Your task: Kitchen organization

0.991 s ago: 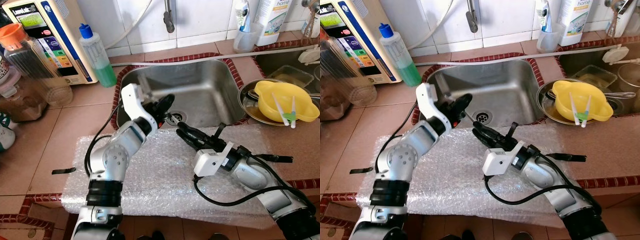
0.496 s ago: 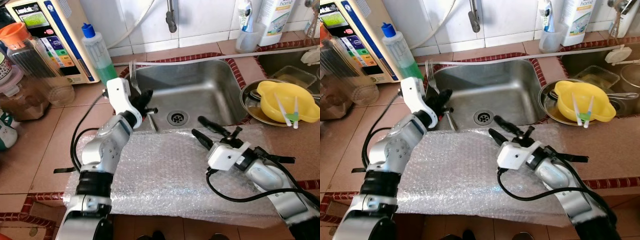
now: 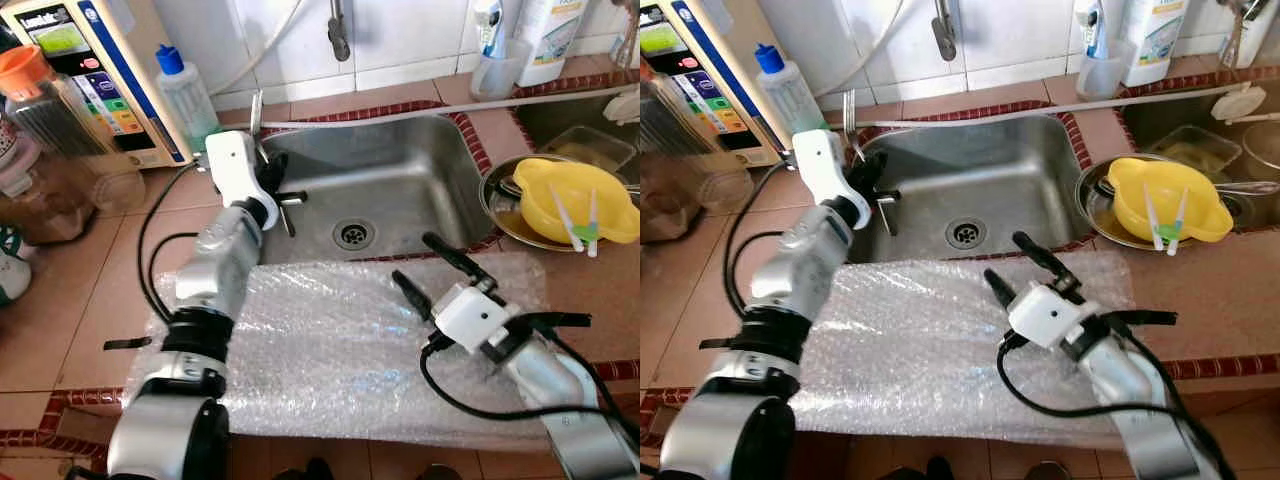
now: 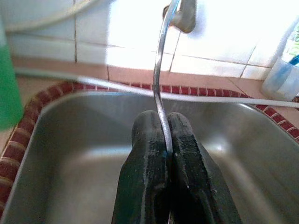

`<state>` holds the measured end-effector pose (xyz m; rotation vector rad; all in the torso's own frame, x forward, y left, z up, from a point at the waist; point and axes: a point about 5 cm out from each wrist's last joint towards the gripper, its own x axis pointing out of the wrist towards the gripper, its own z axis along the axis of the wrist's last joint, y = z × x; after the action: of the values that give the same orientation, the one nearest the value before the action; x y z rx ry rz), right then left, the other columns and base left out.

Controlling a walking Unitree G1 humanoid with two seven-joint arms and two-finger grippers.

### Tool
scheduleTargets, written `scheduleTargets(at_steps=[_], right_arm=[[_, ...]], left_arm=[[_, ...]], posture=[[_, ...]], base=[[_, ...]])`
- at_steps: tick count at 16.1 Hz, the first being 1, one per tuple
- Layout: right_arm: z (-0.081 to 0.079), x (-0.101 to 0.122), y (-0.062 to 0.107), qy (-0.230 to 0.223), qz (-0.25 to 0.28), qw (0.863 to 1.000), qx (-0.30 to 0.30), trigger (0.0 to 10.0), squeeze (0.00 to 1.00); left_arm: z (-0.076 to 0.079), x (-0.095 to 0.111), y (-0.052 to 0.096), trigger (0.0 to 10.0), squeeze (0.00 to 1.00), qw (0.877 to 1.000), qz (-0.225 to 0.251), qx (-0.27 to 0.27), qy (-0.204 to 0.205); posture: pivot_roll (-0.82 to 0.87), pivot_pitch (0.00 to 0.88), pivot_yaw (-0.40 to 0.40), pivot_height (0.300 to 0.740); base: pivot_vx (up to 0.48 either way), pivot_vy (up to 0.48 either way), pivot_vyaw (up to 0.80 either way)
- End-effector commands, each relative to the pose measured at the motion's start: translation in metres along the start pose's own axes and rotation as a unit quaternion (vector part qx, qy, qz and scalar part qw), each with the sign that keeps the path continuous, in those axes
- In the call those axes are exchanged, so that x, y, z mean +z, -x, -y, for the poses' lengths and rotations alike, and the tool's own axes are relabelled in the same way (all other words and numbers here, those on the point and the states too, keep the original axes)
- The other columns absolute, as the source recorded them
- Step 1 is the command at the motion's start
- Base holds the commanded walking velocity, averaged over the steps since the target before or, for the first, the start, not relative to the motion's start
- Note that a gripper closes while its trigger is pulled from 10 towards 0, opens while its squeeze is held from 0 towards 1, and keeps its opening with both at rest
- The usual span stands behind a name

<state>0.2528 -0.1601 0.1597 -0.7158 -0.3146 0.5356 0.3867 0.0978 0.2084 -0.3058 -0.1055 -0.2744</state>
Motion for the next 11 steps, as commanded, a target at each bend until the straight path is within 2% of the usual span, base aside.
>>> scheduleTargets(at_steps=[1, 3, 4, 5, 6, 7, 8, 9, 10, 11], right_arm=[[-0.015, 0.004, 0.002, -0.041, -0.015, 0.999, 0.025, 10.0, 1.0], [-0.014, 0.01, 0.007, -0.113, -0.026, 0.993, -0.009, 10.0, 1.0], [-0.014, 0.013, 0.008, -0.127, -0.022, 0.992, -0.01, 10.0, 1.0], [-0.014, 0.016, 0.009, -0.126, -0.018, 0.992, -0.011, 10.0, 1.0], [-0.011, 0.019, 0.012, -0.111, -0.018, 0.994, -0.019, 10.0, 1.0], [-0.007, 0.018, 0.012, -0.092, -0.02, 0.995, -0.027, 10.0, 1.0], [0.003, 0.019, 0.011, -0.058, -0.019, 0.996, -0.059, 10.0, 1.0], [0.019, 0.024, 0.009, -0.04, -0.007, 0.994, -0.106, 10.0, 1.0], [0.027, 0.029, 0.006, -0.033, 0.007, 0.992, -0.125, 10.0, 1.0], [0.031, 0.036, 0.003, -0.051, 0.024, 0.99, -0.132, 10.0, 1.0]], left_arm=[[0.0, -0.002, 0.001, 0.0, 0.0, 0.999, 0.012, -0.002, -0.031], [0.008, -0.006, 0.0, 0.0, 0.0, 0.996, 0.021, -0.031, -0.084], [0.01, -0.006, 0.0, 2.6, 0.0, 0.995, 0.023, -0.036, -0.092], [0.011, -0.006, -0.001, 4.3, 0.39, 0.994, 0.028, -0.041, -0.098], [0.012, -0.005, -0.003, 4.7, 0.94, 0.993, 0.034, -0.042, -0.101], [0.013, -0.005, -0.003, 5.8, 0.91, 0.994, 0.036, -0.042, -0.099], [0.013, -0.004, -0.004, 0.0, 0.9, 0.994, 0.042, -0.042, -0.097], [0.013, -0.006, -0.003, 5.0, 1.0, 0.994, 0.042, -0.042, -0.094], [0.013, -0.008, -0.003, 6.4, 1.0, 0.994, 0.041, -0.042, -0.09], [0.014, -0.01, -0.003, 4.7, 1.0, 0.994, 0.041, -0.048, -0.089]], posture=[[-0.38, 0.192, 0.228, 0.74], [-0.38, 0.195, 0.225, 0.74], [-0.38, 0.197, 0.225, 0.74], [-0.39, 0.198, 0.229, 0.74], [-0.39, 0.199, 0.232, 0.74], [-0.39, 0.199, 0.232, 0.74], [-0.4, 0.198, 0.237, 0.74], [-0.4, 0.198, 0.236, 0.74], [-0.4, 0.196, 0.236, 0.74], [-0.4, 0.195, 0.236, 0.74]], base=[[0.0, 0.0, 0.0], [0.0, 0.0, 0.0], [0.0, 0.0, 0.0], [0.0, 0.0, 0.0], [0.0, 0.0, 0.0], [0.0, 0.0, 0.0], [0.0, 0.0, 0.0], [0.0, 0.0, 0.0], [0.0, 0.0, 0.0], [0.0, 0.0, 0.0]])
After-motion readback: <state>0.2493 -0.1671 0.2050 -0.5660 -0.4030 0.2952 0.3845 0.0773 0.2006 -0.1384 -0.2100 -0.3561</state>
